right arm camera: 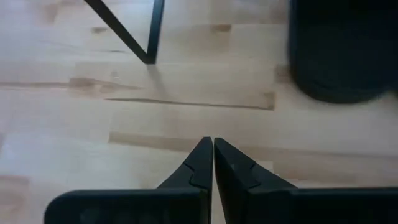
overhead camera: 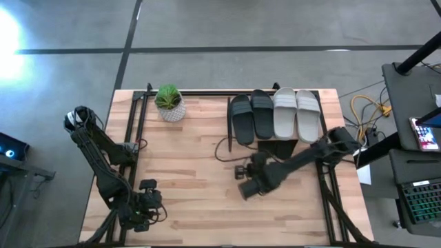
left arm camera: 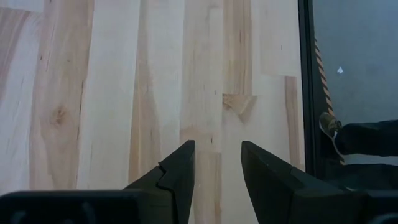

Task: Pick and place slides into the shelf
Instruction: Adjust the black slides under the shelf

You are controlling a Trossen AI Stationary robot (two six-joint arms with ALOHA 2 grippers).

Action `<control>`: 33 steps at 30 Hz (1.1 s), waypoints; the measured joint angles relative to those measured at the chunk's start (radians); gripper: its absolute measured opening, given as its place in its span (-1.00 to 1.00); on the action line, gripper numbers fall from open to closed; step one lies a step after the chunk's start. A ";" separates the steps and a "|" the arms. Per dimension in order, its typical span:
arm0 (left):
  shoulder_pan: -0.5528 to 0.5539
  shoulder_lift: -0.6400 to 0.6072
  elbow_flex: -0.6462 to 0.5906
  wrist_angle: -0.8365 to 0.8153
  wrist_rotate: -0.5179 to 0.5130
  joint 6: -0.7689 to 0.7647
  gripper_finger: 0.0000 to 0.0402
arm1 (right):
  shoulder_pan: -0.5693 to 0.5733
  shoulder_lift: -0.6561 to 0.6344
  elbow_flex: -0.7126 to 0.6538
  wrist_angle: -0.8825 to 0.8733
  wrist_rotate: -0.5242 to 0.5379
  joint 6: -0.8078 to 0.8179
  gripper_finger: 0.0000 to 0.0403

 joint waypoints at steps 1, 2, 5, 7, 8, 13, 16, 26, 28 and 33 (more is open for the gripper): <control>0.000 0.000 0.000 0.000 0.000 0.000 -0.43 | -0.018 0.015 0.012 0.008 -0.014 -0.030 -0.96; 0.000 0.000 0.000 0.001 0.000 0.000 -0.43 | -0.034 0.026 0.026 0.010 -0.032 -0.051 -0.96; 0.000 0.000 0.000 0.003 0.000 0.000 -0.43 | -0.057 0.066 0.051 0.003 -0.062 -0.067 -0.96; 0.000 0.000 0.000 0.002 -0.001 0.000 -0.43 | -0.062 0.091 0.057 0.004 -0.066 -0.053 -0.96; 0.000 0.000 0.000 0.003 -0.002 0.000 -0.43 | -0.062 0.103 0.057 -0.002 -0.075 -0.047 -0.96; 0.000 0.000 0.000 0.002 -0.002 0.000 -0.43 | -0.036 0.148 0.053 -0.245 -0.224 0.084 -0.96; 0.000 0.000 0.000 0.002 -0.004 0.000 -0.43 | 0.016 0.141 0.049 -0.433 -0.251 0.264 -0.96; 0.002 0.000 0.000 0.001 -0.037 -0.018 -0.43 | 0.074 -0.027 -0.054 -0.493 -0.239 0.322 -0.96; 0.002 0.000 0.000 0.001 -0.037 -0.024 -0.43 | 0.105 -0.087 -0.081 -0.479 -0.207 0.351 -0.96; 0.002 0.000 0.000 0.000 -0.033 -0.024 -0.43 | 0.113 -0.215 -0.224 -0.476 -0.263 0.376 -0.96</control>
